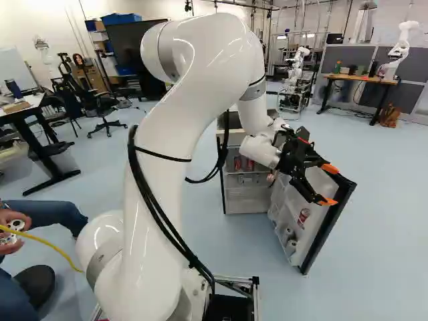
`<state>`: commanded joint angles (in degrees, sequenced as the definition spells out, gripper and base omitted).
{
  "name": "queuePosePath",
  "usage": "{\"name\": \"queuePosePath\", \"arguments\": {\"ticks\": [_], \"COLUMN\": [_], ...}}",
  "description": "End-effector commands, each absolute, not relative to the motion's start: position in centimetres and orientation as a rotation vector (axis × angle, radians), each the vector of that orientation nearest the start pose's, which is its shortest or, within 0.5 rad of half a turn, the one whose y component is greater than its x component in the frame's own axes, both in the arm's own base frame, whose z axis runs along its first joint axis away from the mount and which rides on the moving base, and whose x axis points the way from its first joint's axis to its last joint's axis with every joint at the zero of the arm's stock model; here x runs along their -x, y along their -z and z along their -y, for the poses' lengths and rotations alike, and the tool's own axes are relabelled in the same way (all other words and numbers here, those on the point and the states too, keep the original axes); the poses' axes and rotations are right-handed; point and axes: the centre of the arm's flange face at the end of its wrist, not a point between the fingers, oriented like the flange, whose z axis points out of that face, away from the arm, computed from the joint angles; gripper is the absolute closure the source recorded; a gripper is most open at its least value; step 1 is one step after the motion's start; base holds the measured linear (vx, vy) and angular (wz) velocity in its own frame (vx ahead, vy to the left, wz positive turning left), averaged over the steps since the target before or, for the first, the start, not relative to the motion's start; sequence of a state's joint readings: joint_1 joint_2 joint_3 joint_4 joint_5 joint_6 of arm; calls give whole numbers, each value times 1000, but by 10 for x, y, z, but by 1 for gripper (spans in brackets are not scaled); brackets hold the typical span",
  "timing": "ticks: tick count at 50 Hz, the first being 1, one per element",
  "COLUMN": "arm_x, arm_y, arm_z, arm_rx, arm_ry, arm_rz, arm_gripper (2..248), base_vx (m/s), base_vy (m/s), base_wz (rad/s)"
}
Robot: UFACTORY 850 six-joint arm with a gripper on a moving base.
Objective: Grab a drink from the fridge
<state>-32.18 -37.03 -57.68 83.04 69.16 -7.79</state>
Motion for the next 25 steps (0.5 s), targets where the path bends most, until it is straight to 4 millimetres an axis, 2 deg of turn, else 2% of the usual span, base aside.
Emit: {"name": "queuePosePath", "arguments": {"ticks": [6, 12, 25], "arm_x": [-420, -421, -412], "arm_y": [-303, -303, -304], "arm_z": [374, 378, 359], "arm_rx": [-948, -940, -988], "arm_ry": [-1006, -1006, -1008], "arm_rz": [1758, 1761, 1731], "arm_gripper": [3, 3, 3], "base_vx": [0, 0, 0], "base_vy": [0, 0, 0], "base_wz": [0, 0, 0]}}
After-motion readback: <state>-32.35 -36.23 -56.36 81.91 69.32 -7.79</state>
